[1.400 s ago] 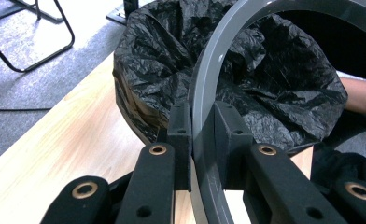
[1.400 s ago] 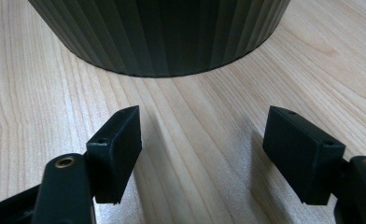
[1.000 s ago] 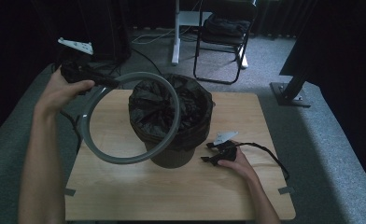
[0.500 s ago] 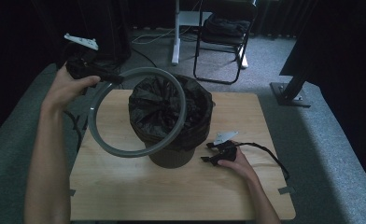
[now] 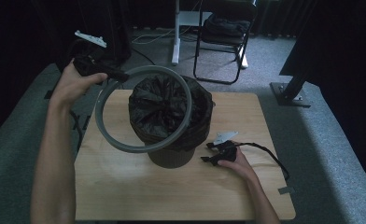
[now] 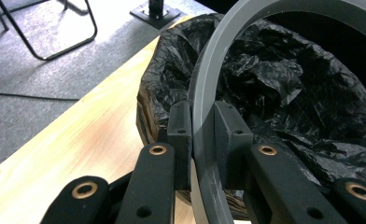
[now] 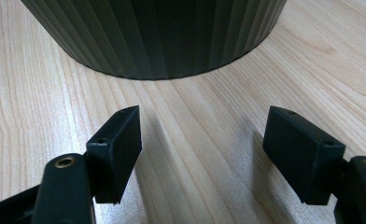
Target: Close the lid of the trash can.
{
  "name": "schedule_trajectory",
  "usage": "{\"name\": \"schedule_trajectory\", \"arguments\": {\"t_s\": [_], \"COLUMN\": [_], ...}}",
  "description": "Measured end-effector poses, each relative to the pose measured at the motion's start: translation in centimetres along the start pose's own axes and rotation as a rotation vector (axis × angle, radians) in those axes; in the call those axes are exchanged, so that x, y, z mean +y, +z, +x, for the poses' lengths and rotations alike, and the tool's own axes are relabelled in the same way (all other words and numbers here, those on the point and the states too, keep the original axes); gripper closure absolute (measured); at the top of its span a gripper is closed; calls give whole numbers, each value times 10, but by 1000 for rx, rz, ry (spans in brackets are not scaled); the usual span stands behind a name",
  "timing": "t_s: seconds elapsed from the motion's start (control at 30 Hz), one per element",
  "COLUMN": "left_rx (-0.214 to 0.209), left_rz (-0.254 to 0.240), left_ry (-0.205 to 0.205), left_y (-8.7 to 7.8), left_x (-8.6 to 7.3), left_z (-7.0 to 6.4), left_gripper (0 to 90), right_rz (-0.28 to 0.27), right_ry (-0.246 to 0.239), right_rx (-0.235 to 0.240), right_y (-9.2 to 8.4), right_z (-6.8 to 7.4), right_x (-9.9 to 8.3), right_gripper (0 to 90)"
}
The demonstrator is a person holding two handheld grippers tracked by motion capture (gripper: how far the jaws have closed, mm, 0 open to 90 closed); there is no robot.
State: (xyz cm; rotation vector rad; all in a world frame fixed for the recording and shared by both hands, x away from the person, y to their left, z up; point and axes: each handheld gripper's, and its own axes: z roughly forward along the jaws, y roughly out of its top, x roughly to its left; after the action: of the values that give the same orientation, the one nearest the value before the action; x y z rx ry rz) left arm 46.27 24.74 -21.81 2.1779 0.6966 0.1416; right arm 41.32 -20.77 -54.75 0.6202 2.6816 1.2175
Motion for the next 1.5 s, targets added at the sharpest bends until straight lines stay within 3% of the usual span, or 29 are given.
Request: {"name": "schedule_trajectory", "arguments": {"t_s": [0.97, 1.5], "left_rx": [33, 51], "left_rz": [22, 29], "left_ry": [-50, -104], "left_y": [20, 32], "left_x": [13, 19], "left_z": [2, 4], "left_gripper": [783, 784], "right_rz": [0, -1], "right_ry": [5, 7], "right_rx": [2, 1], "right_y": [0, 0], "right_z": [0, 0], "right_x": [0, 0], "right_gripper": [264, 264]}}
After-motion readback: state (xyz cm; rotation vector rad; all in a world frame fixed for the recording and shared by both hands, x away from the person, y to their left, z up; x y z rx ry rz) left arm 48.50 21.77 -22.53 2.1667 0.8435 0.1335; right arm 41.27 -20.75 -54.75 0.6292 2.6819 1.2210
